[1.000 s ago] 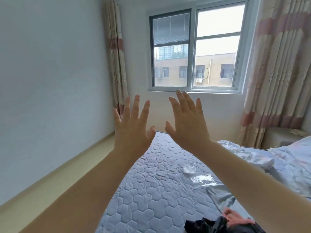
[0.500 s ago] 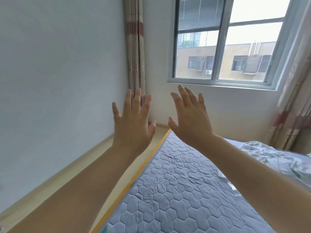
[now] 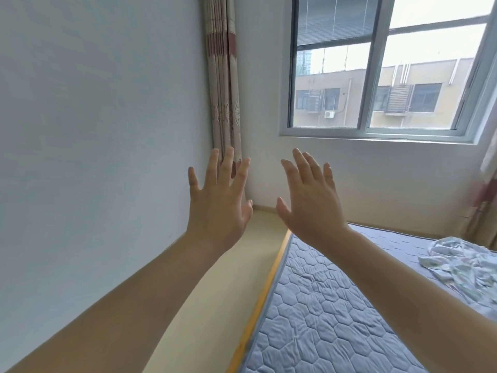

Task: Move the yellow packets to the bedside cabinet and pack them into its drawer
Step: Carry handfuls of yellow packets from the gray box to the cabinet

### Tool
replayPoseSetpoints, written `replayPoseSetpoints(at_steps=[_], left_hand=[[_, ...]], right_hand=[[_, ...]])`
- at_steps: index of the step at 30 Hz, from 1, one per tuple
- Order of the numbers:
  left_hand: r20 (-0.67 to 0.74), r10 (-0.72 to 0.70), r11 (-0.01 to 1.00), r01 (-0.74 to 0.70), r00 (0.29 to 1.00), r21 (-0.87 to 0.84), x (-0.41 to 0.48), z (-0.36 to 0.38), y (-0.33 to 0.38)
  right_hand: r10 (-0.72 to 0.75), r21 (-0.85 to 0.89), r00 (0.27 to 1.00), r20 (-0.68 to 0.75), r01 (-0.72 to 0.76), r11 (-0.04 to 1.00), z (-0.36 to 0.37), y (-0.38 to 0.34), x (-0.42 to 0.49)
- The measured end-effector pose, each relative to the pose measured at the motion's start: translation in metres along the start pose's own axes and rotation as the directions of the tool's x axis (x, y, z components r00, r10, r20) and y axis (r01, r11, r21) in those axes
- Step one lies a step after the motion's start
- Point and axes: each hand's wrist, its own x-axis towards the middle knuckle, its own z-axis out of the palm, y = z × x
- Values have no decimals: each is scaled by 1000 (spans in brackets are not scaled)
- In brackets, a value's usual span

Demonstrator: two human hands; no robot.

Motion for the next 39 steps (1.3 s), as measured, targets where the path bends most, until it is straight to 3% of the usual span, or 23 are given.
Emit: replayPoseSetpoints(at_steps=[11, 15, 20, 26, 31, 39], left_hand=[[0, 77, 991, -76, 997, -113, 30, 106, -163], [-69, 155, 978, -163, 985, -129, 37, 161, -261], [-23, 205, 965, -206, 978, -164, 45, 221, -396], [-57, 250, 956, -256, 967, -147, 69, 249, -524], [-59, 264, 945, -271, 963, -182, 118, 278, -553], [-103, 352, 883, -367, 930, -292, 202, 359, -524]], right_hand=[[85, -42, 996, 26, -83, 996, 100, -130, 83], [179, -60, 984, 20, -177, 982, 159, -210, 113], [281, -39, 959, 44, -280, 959, 234, -322, 173], [228, -101, 965, 126, -216, 971, 282, -414, 251], [226, -173, 970, 90, -208, 963, 300, -423, 290], [318, -304, 947, 46, -289, 908, 369, -366, 335]])
